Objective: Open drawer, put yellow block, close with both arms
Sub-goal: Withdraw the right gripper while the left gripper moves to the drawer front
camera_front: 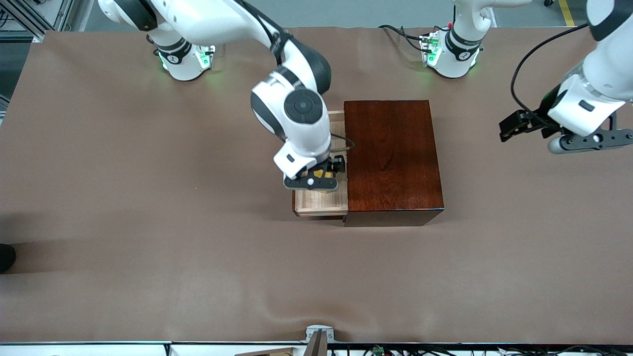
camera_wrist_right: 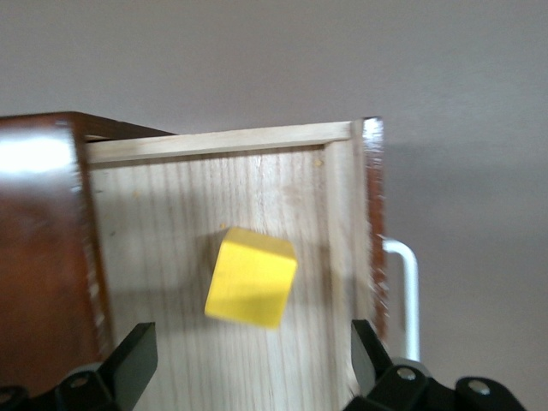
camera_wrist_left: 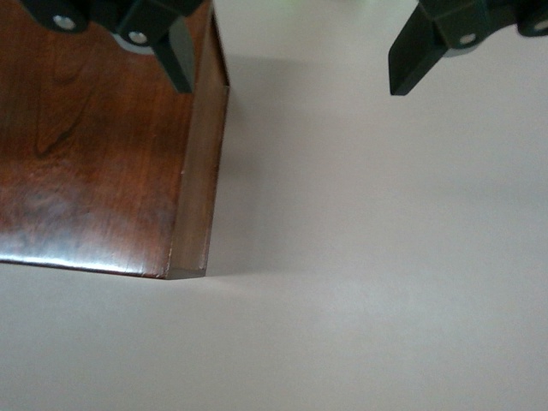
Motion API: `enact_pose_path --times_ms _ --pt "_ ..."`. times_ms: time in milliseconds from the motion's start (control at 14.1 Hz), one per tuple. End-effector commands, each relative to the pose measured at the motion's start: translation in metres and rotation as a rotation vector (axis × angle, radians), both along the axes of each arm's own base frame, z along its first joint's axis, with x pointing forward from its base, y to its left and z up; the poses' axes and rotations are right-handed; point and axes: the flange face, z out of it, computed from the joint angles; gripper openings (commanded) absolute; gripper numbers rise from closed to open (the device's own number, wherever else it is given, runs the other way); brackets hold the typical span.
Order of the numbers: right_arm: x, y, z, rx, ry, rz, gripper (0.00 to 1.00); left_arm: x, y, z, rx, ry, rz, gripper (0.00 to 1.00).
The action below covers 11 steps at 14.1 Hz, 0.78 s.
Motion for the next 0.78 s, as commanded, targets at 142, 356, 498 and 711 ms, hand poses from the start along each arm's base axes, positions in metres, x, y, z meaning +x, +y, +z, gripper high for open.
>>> enact_pose_path --times_ms 142,356,498,711 --pt "-0.013 -0.048 0.101 0.000 0.015 -0.051 1.00 0.000 -0.064 -0.012 -0.001 0.018 0.128 1.00" --pt "-0.002 -0.124 0.150 -0.052 0.042 -0.002 1.00 0.005 -0.111 -0.019 -0.002 0.026 0.265 1.00" --pt "0.013 -0.188 0.175 -0.081 0.061 0.031 1.00 0.003 -0.155 -0.030 0.014 0.034 0.333 1.00" --pt "0.025 -0.290 0.193 -0.113 0.076 0.105 1.00 -0.010 -0.228 -0.056 0.055 0.046 0.430 1.00"
